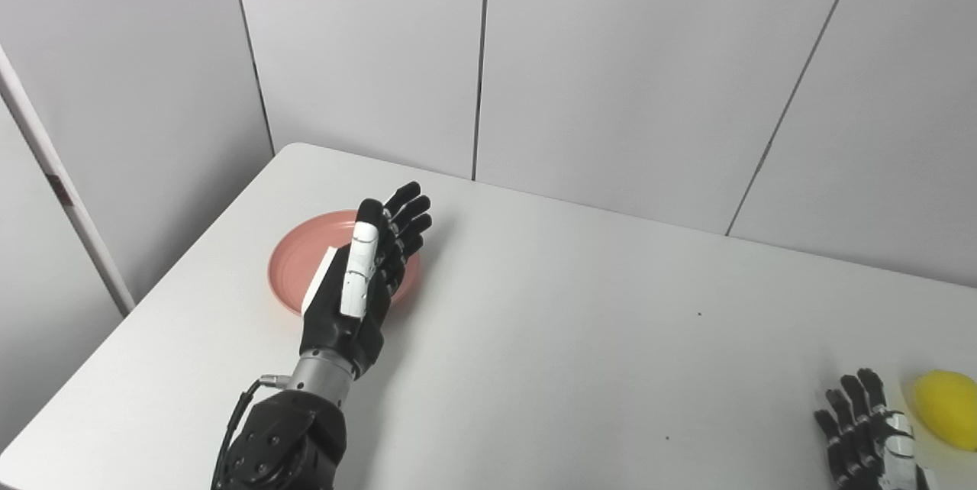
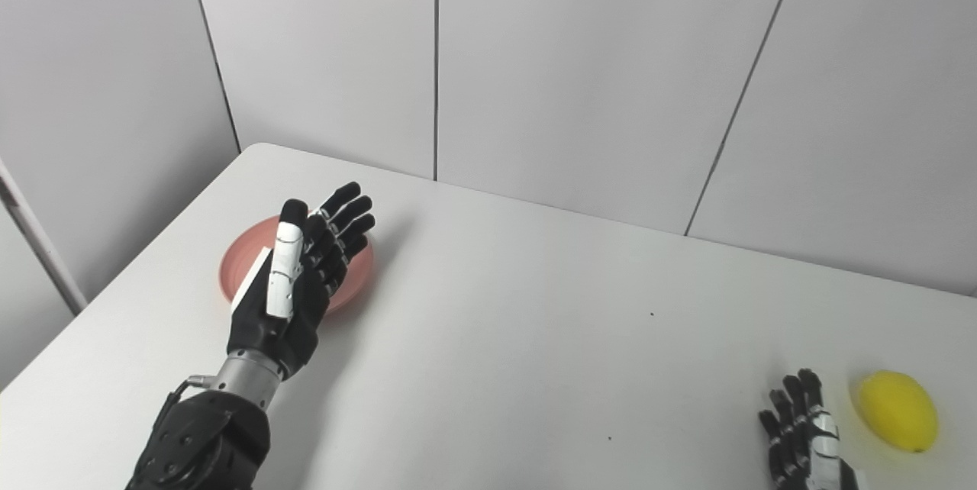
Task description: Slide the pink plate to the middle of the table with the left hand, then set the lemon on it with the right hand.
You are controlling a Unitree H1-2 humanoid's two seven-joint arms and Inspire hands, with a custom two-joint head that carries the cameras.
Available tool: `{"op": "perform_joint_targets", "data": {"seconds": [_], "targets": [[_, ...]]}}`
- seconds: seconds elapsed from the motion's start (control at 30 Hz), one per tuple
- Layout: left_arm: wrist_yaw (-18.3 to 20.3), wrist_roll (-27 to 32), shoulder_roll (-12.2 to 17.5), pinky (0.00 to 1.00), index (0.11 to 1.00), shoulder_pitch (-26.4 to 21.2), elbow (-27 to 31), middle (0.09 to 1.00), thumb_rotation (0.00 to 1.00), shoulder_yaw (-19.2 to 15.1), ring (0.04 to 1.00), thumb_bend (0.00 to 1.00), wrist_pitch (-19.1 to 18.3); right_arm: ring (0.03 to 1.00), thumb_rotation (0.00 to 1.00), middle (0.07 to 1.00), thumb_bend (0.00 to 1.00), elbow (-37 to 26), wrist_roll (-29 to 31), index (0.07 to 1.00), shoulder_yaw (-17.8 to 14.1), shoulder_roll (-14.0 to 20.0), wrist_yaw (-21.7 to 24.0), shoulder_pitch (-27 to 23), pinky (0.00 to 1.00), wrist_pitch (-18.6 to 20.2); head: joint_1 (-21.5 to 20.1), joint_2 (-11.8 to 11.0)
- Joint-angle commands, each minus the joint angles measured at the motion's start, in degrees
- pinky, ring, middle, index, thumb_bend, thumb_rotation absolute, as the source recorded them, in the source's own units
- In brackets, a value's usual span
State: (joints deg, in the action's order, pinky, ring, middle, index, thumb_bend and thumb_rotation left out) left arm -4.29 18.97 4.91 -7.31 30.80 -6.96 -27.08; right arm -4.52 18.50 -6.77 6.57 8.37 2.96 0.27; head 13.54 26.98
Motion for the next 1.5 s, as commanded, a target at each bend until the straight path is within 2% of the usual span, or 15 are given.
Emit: {"op": "perform_joint_targets", "data": {"seconds": [0.0,0.13,0.2,0.3,0.53,0.67,0.8,0.97,1.13,1.27,1.47], "targets": [[1.29,2.12,3.83,0.90,0.822,-3.53,-1.03,0.884,0.94,-2.84,0.900,0.87,0.40,1.000,0.95,1.000,0.63,1.77,0.16,1.000,0.46,-0.77,0.18,2.45,1.00,1.39,-0.06,0.05],[3.59,5.64,7.60,0.89,0.806,-6.45,-5.76,0.868,0.92,-6.70,0.886,0.89,1.21,1.000,0.94,1.000,0.64,1.43,0.05,1.000,0.55,-0.82,-0.11,2.43,1.00,1.82,-0.23,0.03],[4.16,6.92,9.22,0.87,0.776,-8.58,-8.34,0.844,0.89,-8.57,0.866,0.91,1.65,1.000,0.95,1.000,0.64,1.30,0.02,1.000,0.58,-0.86,-0.21,2.41,1.00,2.11,-0.25,0.01],[4.69,8.46,11.59,0.87,0.790,-11.49,-11.27,0.823,0.85,-10.56,0.850,0.95,1.23,1.000,0.95,1.000,0.63,1.01,-0.07,1.000,0.61,-1.05,-0.42,2.42,1.00,2.24,-0.46,-0.02],[5.35,9.95,15.86,0.84,0.780,-15.50,-16.75,0.802,0.86,-13.20,0.833,0.94,0.47,1.000,0.96,1.000,0.61,0.46,-0.42,1.000,0.78,-1.09,-0.38,2.61,1.00,2.11,-0.58,0.06],[6.42,10.13,18.52,0.91,0.812,-17.48,-21.52,0.810,0.85,-14.01,0.848,0.95,0.62,1.000,0.97,1.000,0.61,-0.06,-0.55,1.000,0.81,-1.14,-0.60,2.73,1.00,2.62,-0.59,0.08],[8.98,9.37,20.62,0.93,0.795,-19.15,-28.78,0.811,0.85,-14.17,0.851,0.94,3.55,1.000,0.96,1.000,0.61,-0.17,-0.63,1.000,0.74,-1.28,-0.85,2.73,1.00,2.84,-0.62,0.11],[11.45,8.59,21.94,0.96,0.824,-20.50,-37.24,0.826,0.86,-14.62,0.864,0.91,7.88,1.000,0.96,1.000,0.60,-0.30,-0.61,1.000,0.74,-1.34,-0.68,2.85,1.00,2.81,-0.71,0.23],[14.13,8.10,22.90,0.92,0.866,-21.55,-46.61,0.851,0.86,-15.64,0.877,0.91,13.10,1.000,0.96,1.000,0.60,-0.07,-0.86,1.000,0.75,-1.33,-0.74,2.80,1.00,2.78,-0.78,0.26],[15.70,7.55,23.27,0.90,0.868,-21.66,-50.93,0.832,0.86,-15.74,0.860,0.91,15.85,1.000,0.96,1.000,0.61,0.05,-1.18,1.000,0.83,-1.31,-0.86,2.68,1.00,3.06,-0.82,0.20],[15.10,7.78,22.40,0.84,0.876,-22.00,-56.31,0.839,0.84,-16.76,0.842,0.88,18.43,1.000,0.96,1.000,0.60,0.07,-1.41,1.000,0.88,-1.37,-0.89,2.63,1.00,3.20,-1.05,0.32]]}}
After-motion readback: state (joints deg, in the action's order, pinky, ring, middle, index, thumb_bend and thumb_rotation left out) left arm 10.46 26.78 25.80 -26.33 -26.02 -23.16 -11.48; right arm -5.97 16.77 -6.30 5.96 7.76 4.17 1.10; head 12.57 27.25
